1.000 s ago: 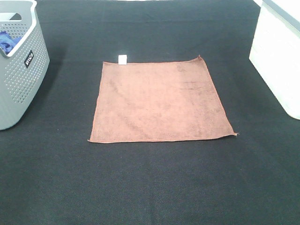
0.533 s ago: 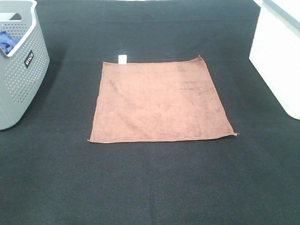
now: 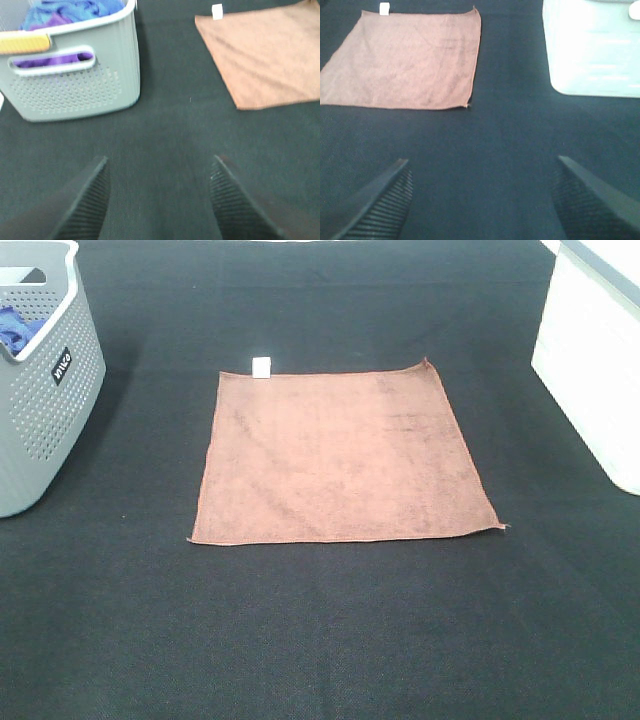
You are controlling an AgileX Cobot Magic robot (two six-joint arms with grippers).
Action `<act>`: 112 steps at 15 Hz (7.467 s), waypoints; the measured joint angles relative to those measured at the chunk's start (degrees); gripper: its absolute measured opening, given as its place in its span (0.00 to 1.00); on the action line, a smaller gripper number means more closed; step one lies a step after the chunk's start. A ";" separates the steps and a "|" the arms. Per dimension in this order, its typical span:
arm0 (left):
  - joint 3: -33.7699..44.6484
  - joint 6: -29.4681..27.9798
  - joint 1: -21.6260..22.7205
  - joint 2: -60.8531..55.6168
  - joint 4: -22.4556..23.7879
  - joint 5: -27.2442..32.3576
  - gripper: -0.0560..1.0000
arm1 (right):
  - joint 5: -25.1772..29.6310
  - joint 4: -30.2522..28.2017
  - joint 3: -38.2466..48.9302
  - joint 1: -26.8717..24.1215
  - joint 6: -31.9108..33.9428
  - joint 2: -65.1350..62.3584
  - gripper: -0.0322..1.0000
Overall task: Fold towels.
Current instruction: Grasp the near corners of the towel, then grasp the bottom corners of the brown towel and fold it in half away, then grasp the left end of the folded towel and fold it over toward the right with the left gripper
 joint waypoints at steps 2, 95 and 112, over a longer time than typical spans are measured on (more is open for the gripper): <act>-0.29 -0.97 0.00 4.18 -2.52 -8.42 0.59 | -6.42 1.89 -0.69 0.00 0.06 3.95 0.73; -57.18 -9.85 -18.22 125.54 -9.40 -30.77 0.73 | -5.33 19.19 -70.02 4.47 -6.47 129.26 0.84; -67.55 -12.03 -15.58 132.58 -14.78 -22.06 0.07 | -4.70 19.19 -70.02 4.47 -5.96 128.92 0.84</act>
